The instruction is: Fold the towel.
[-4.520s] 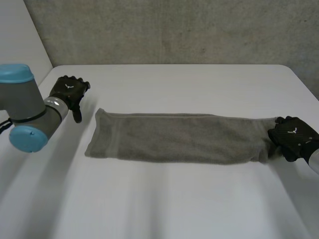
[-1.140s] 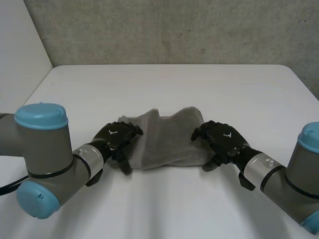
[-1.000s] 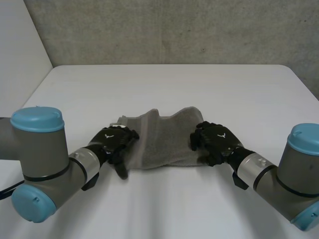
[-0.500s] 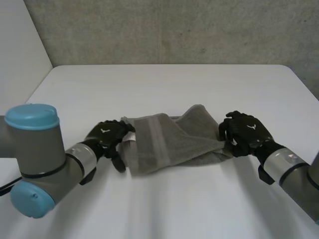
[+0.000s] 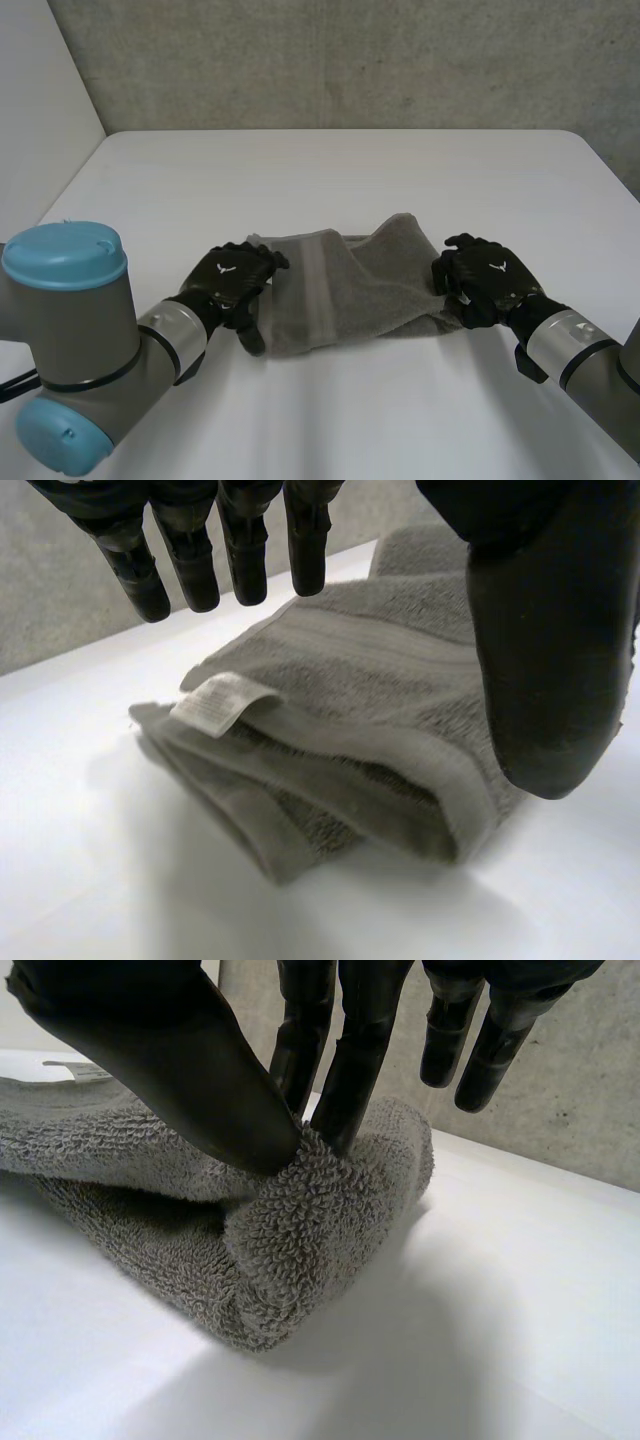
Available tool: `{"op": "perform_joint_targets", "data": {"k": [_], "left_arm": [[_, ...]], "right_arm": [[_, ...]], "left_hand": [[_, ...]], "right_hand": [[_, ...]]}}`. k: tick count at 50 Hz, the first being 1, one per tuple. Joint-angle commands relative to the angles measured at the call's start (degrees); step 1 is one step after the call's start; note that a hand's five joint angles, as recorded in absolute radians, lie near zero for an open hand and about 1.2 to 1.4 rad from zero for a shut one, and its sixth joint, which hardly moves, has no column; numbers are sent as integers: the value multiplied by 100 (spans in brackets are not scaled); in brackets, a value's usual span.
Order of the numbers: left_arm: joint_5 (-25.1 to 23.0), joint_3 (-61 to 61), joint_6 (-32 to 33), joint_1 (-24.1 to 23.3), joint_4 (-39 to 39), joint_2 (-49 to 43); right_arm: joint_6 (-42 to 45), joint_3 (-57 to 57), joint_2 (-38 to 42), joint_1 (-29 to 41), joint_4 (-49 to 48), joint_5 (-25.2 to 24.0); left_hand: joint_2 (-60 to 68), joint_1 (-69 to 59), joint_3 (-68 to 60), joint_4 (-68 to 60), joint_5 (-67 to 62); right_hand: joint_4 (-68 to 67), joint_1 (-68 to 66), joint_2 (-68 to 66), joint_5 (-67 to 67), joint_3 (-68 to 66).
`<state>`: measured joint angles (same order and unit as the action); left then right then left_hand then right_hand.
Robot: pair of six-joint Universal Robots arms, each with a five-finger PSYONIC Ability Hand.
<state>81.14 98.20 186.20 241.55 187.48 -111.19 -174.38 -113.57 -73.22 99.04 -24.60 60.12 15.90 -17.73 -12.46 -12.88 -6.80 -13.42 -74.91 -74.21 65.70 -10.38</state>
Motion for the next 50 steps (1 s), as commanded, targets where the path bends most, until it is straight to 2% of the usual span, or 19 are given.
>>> {"op": "perform_joint_targets", "data": {"k": [1, 8, 10, 11, 13, 17, 19, 31, 32, 33, 35, 37, 38, 40, 50], "left_arm": [[25, 112, -5, -266, 8, 36], [43, 209, 4, -557, 52, 106], [156, 200, 4, -601, 69, 80], [157, 200, 4, -601, 69, 80], [402, 209, 4, -610, 87, -60], [649, 182, 30, -610, 157, -236], [754, 156, 39, -618, 297, -368], [948, 77, 74, -627, 597, -676], [991, 51, 74, -627, 606, -685], [992, 50, 74, -627, 606, -685], [1027, -37, 74, -618, 632, -667], [1027, -116, 74, -601, 667, -658], [1027, -212, 83, -592, 702, -641], [1027, -326, 83, -575, 737, -632], [1027, -1347, 171, -451, 931, -658]], "right_arm": [[0, 11, 1, -52, -1, 0], [0, 19, 10, -60, -1, 0], [0, 19, 10, -60, -1, -9], [0, 19, 10, -60, -1, -9], [0, 19, 10, -52, -1, -18], [0, 11, 10, -52, -1, -36], [0, 19, 10, -52, -1, -44], [9, 19, 1, -52, 8, -62], [9, 19, 1, -60, 8, -62], [9, 19, 1, -60, 8, -62], [9, 19, 1, -60, 8, -62], [9, 28, -8, -69, 8, -53], [9, 28, -8, -69, 8, -53], [9, 63, -16, -69, -1, -27], [-26, 213, -52, 132, -36, 17]], "left_hand": [[189, -5, 246, 288, -98], [289, -106, 246, 288, -199], [1092, -909, 246, 288, -1002], [1097, -913, 246, 288, -1006], [1868, -1685, 246, 288, -1778], [1871, -1687, 246, 288, -1780], [2288, -2105, 246, 288, -2198], [2729, -2545, 246, 288, -2638], [3295, -3111, 246, 288, -3204], [3300, -3117, 246, 288, -3210], [4607, -4424, 246, 288, -4517], [5062, -4879, 246, 288, -4972], [5899, -5716, 246, 288, -5809], [6405, -6222, 246, 288, -6315], [6410, -6227, 246, 288, -6320]], "right_hand": [[342, -509, -579, 430, 38], [342, -509, -579, 430, 38], [342, -509, -579, 430, 38], [342, -509, -579, 430, 38], [342, -509, -579, 430, 38], [342, -509, -579, 430, 38], [342, -509, -579, 430, 38], [342, -509, -579, 430, 38], [342, -509, -579, 430, 38], [342, -509, -579, 430, 38], [342, -509, -579, 430, 38], [342, -509, -579, 430, 38], [342, -509, -579, 430, 38], [342, -509, -579, 430, 38], [342, -509, -579, 430, 38]]}}
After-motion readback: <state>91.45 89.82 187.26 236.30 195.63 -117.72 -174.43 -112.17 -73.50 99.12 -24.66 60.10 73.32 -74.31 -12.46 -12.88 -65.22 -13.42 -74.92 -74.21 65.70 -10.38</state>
